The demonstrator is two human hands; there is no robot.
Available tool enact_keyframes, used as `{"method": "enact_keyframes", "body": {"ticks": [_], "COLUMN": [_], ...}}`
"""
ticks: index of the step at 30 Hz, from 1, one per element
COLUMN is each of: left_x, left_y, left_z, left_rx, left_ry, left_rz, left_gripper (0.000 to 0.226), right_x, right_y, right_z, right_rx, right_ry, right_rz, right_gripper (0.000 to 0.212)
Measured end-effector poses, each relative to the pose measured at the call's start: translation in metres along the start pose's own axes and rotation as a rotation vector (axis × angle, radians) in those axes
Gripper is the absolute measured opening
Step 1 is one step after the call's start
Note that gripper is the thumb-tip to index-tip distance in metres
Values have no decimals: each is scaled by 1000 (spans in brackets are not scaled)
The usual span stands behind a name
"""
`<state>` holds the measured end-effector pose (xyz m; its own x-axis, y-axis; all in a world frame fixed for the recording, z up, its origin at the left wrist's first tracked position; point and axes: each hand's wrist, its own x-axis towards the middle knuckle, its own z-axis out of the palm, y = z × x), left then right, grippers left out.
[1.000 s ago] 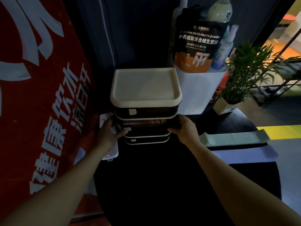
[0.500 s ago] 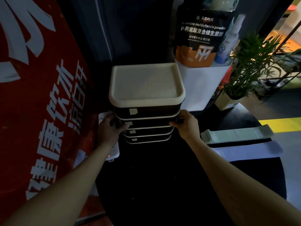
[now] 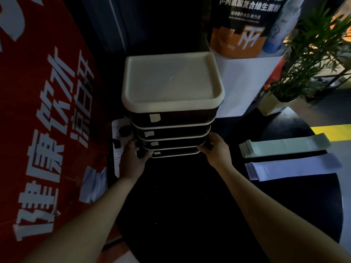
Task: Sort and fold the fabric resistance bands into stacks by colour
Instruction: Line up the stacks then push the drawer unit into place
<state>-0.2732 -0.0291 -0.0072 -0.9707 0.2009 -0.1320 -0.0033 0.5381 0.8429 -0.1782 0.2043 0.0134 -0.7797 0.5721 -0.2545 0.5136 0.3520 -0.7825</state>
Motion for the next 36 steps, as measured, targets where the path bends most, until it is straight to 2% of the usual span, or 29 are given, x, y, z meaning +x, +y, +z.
{"method": "enact_keyframes", "body": {"ticks": [3, 11, 21, 27, 36], "left_x": [5, -11, -60, -83, -93], "left_y": [-2, 2, -4, -13, -12], "left_z": [5, 11, -2, -8, -9], "left_rx": [42, 174, 111, 161, 190], "left_ry": [-1, 76, 41, 55, 33], "left_rz": [32, 67, 50, 37, 35], "left_gripper": [54, 52, 44, 40, 44], "right_x": [6, -5, -53, -77, -83], "right_y": [0, 5, 24, 31, 37], "right_z": [5, 11, -2, -4, -2], "right_rx": [-32, -143, -104, -62, -87], "right_ry": [0, 71, 39, 4, 9], "right_rz": [-34, -67, -62, -46, -68], "right_gripper": [48, 45, 40, 38, 41]}}
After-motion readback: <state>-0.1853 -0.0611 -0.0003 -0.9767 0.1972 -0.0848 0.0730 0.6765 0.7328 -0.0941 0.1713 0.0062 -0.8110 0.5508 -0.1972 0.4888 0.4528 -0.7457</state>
